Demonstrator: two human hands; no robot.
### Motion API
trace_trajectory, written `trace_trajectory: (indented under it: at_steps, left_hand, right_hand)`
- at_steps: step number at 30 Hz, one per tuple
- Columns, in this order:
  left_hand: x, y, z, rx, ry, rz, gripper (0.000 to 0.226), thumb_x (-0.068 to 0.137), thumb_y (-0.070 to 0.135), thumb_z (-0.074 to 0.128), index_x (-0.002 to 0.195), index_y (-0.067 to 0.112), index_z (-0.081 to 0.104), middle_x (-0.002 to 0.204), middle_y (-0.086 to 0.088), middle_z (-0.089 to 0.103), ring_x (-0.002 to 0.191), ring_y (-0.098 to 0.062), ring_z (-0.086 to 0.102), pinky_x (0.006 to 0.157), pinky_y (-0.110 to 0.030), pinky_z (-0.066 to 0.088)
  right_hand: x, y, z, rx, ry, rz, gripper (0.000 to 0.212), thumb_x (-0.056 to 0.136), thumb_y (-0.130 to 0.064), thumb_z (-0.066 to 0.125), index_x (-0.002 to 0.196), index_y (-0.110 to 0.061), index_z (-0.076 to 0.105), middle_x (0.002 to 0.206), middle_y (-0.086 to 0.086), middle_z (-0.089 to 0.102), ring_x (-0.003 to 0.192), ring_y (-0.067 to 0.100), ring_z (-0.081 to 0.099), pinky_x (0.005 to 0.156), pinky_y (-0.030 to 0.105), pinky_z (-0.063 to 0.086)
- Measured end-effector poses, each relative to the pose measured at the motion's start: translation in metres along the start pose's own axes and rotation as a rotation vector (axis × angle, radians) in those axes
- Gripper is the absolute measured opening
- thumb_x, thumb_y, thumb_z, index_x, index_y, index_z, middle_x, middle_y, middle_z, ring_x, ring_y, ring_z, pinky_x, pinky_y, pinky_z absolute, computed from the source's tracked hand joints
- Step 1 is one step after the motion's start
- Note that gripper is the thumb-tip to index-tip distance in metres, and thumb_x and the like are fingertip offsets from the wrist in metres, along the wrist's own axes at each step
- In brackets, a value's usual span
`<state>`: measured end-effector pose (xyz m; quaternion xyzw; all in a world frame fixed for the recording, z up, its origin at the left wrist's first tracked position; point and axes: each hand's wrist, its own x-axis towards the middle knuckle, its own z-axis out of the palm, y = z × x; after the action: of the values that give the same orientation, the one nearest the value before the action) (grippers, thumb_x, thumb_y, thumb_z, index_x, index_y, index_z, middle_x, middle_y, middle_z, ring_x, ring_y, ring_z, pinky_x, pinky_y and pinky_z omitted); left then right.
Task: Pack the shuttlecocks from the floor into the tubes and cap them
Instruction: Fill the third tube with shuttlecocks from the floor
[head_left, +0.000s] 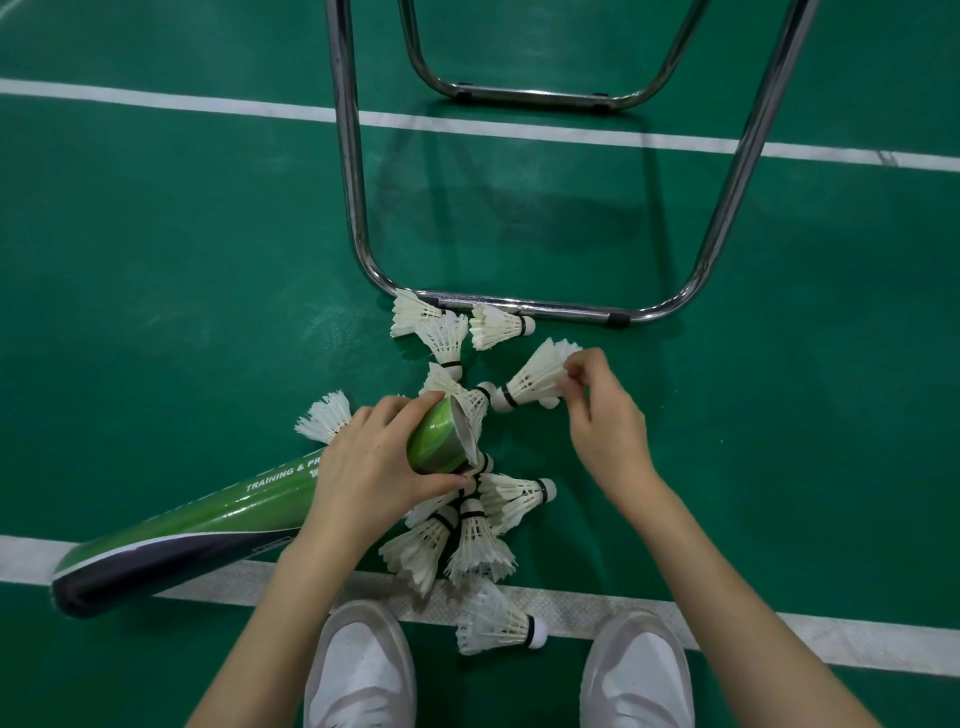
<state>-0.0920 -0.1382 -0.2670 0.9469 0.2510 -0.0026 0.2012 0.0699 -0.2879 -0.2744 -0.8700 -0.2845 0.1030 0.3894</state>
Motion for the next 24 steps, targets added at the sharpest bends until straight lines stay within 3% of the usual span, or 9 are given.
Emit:
trace_trajectory:
  at_steps: [4,6,8,11,14,19,22,24]
  left_hand:
    - [0.001,0.001,0.0,-0.003,0.01,0.002,0.089,0.059,0.067,0.067,0.135,0.031,0.04,0.117,0.006,0.053,0.1,-0.016,0.048,0.066,-0.026,0.037]
    - [0.001,0.001,0.001,-0.003,0.009,0.007,0.088,0.058,0.066,0.068,0.135,0.031,0.041,0.117,0.005,0.054,0.099,-0.018,0.049,0.066,-0.027,0.037]
    - [0.0,0.001,0.003,0.0,0.008,0.017,0.088,0.058,0.065,0.069,0.134,0.03,0.043,0.116,0.004,0.055,0.099,-0.019,0.05,0.067,-0.028,0.038]
    - [-0.001,0.002,0.007,0.008,0.01,0.034,0.087,0.057,0.064,0.071,0.133,0.028,0.045,0.116,0.003,0.056,0.1,-0.02,0.051,0.07,-0.03,0.04]
    - [-0.002,0.003,0.01,0.017,0.005,0.05,0.087,0.057,0.065,0.069,0.132,0.027,0.046,0.115,0.003,0.057,0.1,-0.021,0.052,0.072,-0.031,0.043]
    - [-0.004,0.012,0.012,0.008,0.046,0.081,0.084,0.056,0.068,0.061,0.128,0.026,0.05,0.109,0.003,0.059,0.094,-0.02,0.055,0.067,-0.03,0.043]
    - [-0.002,0.017,0.013,-0.003,0.049,0.078,0.083,0.057,0.064,0.067,0.129,0.026,0.05,0.112,0.003,0.058,0.097,-0.021,0.054,0.071,-0.034,0.045]
    - [0.0,0.019,0.013,-0.012,0.051,0.074,0.082,0.059,0.063,0.068,0.129,0.025,0.049,0.113,0.002,0.058,0.098,-0.022,0.053,0.072,-0.036,0.046]
  right_hand:
    - [-0.008,-0.006,0.004,0.357,0.006,0.183,0.008,0.095,-0.014,0.049,0.089,-0.015,0.044,0.073,-0.005,0.055,0.07,0.012,0.048,0.063,0.024,0.037]
    - [-0.014,-0.009,0.005,0.439,-0.037,0.203,0.008,0.094,-0.014,0.05,0.088,-0.015,0.046,0.069,-0.004,0.053,0.059,-0.001,0.044,0.055,0.012,0.034]
    - [-0.02,-0.012,0.005,0.496,-0.081,0.209,0.008,0.094,-0.014,0.051,0.088,-0.016,0.047,0.068,-0.003,0.054,0.053,-0.005,0.042,0.054,0.009,0.034]
    - [-0.028,-0.017,0.007,0.57,-0.125,0.213,0.011,0.093,-0.013,0.052,0.085,-0.019,0.049,0.069,-0.003,0.055,0.059,-0.003,0.047,0.059,0.008,0.037]
    - [-0.035,-0.021,0.011,0.63,-0.205,0.216,0.006,0.092,-0.013,0.053,0.088,-0.017,0.053,0.083,0.007,0.063,0.078,0.012,0.059,0.073,0.02,0.048]
    - [-0.044,-0.028,0.016,0.692,-0.288,0.192,0.008,0.092,-0.011,0.054,0.089,-0.018,0.054,0.082,-0.004,0.061,0.075,0.002,0.059,0.068,0.014,0.047]
    - [-0.047,-0.031,0.019,0.708,-0.322,0.202,0.002,0.091,-0.016,0.057,0.089,-0.018,0.056,0.082,-0.005,0.061,0.077,0.004,0.058,0.071,0.018,0.048]
    - [-0.049,-0.033,0.02,0.725,-0.334,0.222,0.011,0.085,-0.016,0.065,0.089,-0.02,0.055,0.081,-0.004,0.062,0.078,0.007,0.058,0.071,0.02,0.049]
